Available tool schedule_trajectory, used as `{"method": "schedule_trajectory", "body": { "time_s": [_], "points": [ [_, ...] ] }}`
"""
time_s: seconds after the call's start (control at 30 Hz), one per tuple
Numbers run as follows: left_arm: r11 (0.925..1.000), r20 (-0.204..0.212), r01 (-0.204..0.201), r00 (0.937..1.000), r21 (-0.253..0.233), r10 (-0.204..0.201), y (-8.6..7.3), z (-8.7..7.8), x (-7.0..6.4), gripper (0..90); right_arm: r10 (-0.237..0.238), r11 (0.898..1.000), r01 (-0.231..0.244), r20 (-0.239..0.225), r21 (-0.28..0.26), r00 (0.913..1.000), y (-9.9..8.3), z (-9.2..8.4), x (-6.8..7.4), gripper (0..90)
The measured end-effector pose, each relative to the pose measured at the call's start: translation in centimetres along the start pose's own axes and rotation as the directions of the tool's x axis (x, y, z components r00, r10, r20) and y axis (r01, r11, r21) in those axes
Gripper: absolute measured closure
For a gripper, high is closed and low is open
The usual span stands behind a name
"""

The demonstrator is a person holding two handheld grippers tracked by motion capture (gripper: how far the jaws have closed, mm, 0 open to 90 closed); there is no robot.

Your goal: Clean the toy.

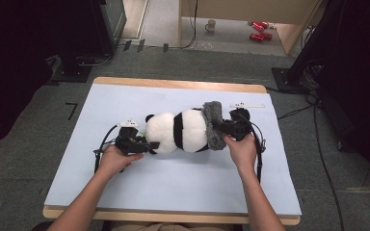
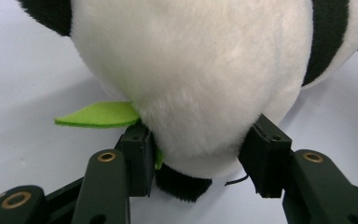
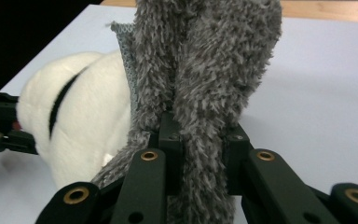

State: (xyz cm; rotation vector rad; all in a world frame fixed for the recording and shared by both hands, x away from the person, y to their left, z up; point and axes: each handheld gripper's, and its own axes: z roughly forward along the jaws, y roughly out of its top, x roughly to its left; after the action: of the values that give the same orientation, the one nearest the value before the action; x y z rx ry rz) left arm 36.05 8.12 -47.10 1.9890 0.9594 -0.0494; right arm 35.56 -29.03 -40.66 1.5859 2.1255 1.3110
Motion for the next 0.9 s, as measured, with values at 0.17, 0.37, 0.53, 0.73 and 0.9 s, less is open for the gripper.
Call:
{"method": "schedule_trajectory", "body": {
  "time_s": [0.17, 0.37, 0.53, 0.73, 0.9],
  "points": [
    [1.0000, 0.003, 0.006, 1.0000, -0.001, -0.006, 0.0, 0.0, 0.1, 49.8, 0.016, 1.000, -0.017, 0.013, 0.011, 0.9998, -0.6, 0.6, -0.3, 76.5],
    [0.9999, 0.008, 0.016, 0.9998, -0.002, -0.016, 0.1, 0.1, 0.2, 49.4, 0.038, 0.998, -0.040, 0.033, 0.055, 0.9987, -1.4, 1.2, -0.9, 76.8],
    [0.9998, 0.015, 0.021, 0.9997, 0.002, -0.021, 0.3, 0.1, 0.4, 50.6, 0.058, 0.990, -0.063, 0.042, 0.123, 0.9974, -2.3, 2.1, -1.4, 77.0],
    [0.9980, 0.052, 0.062, 0.9968, -0.011, -0.061, 0.6, 0.1, 1.0, 53.5, 0.094, 0.979, -0.097, 0.026, 0.179, 0.9952, -2.7, 2.1, -2.3, 76.9],
    [0.9978, 0.057, 0.065, 0.9963, -0.013, -0.064, 0.7, 0.3, 1.0, 54.8, 0.096, 0.988, -0.100, 0.038, 0.118, 0.9947, -1.7, -0.2, -2.7, 76.9]
  ]
}}
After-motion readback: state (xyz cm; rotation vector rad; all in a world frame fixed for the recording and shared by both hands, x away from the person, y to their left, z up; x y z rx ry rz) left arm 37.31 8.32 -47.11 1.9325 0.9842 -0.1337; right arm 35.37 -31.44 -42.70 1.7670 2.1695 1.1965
